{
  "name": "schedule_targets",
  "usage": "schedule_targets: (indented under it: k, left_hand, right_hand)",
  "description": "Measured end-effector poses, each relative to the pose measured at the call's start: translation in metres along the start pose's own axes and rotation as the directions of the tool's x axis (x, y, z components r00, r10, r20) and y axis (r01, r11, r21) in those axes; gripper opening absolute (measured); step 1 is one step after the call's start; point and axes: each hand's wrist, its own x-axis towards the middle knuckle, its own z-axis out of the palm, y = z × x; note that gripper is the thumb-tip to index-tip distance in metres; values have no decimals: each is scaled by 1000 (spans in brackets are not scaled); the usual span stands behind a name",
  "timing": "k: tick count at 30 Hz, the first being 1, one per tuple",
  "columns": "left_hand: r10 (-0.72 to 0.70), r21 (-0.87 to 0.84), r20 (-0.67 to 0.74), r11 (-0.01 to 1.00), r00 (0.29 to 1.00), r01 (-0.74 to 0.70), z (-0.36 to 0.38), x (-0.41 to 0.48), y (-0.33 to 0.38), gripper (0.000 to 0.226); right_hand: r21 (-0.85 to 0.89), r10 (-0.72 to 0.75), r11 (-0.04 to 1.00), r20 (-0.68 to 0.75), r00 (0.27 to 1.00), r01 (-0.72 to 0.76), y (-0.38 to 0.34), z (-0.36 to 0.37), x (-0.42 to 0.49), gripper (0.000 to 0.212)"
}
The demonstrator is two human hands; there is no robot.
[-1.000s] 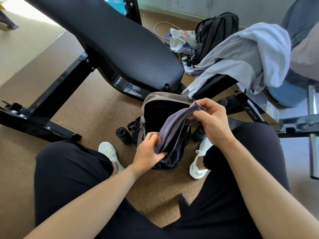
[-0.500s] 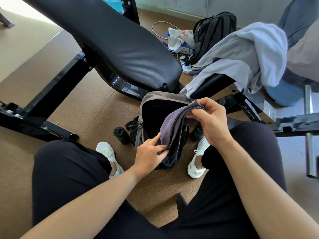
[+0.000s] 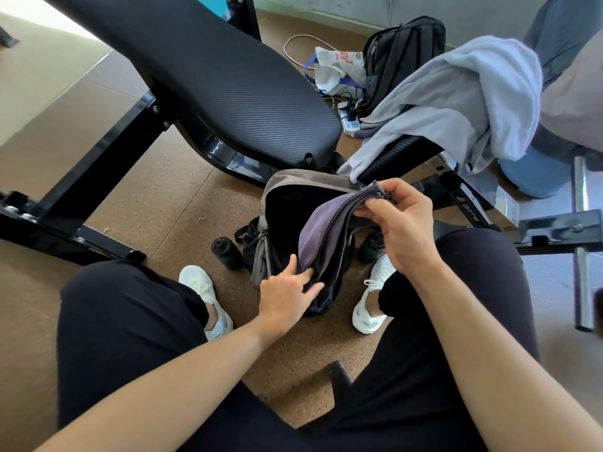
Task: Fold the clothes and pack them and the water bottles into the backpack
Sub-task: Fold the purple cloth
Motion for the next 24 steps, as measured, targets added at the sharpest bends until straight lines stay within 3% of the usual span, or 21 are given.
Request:
schedule_targets:
  k: [8, 13, 16, 21, 24]
  left_hand:
    - [-219, -122, -81, 971, 972, 208, -10, 12, -6, 34]
    - [-366, -250, -169, 914, 915, 320, -11, 21, -18, 25]
    - [-427, -305, -150, 878, 892, 369, -17, 24, -26, 24]
    - [-413, -346, -154, 874, 898, 342, -31, 21, -40, 17]
    - [-418, -362, -16, 849, 908, 385, -45, 29, -60, 11]
  right_hand:
    - [40, -1, 999, -15, 1000, 2, -4, 6, -2, 12]
    - [36, -13, 999, -19, 1000, 14, -6, 8, -3, 14]
    - [6, -21, 1000, -43, 999, 21, -7, 5, -1, 14]
    - [-111, -30, 994, -112, 993, 17, -5, -6, 10, 14]
    - [-245, -30, 970, -171, 985, -13, 0, -17, 21, 17]
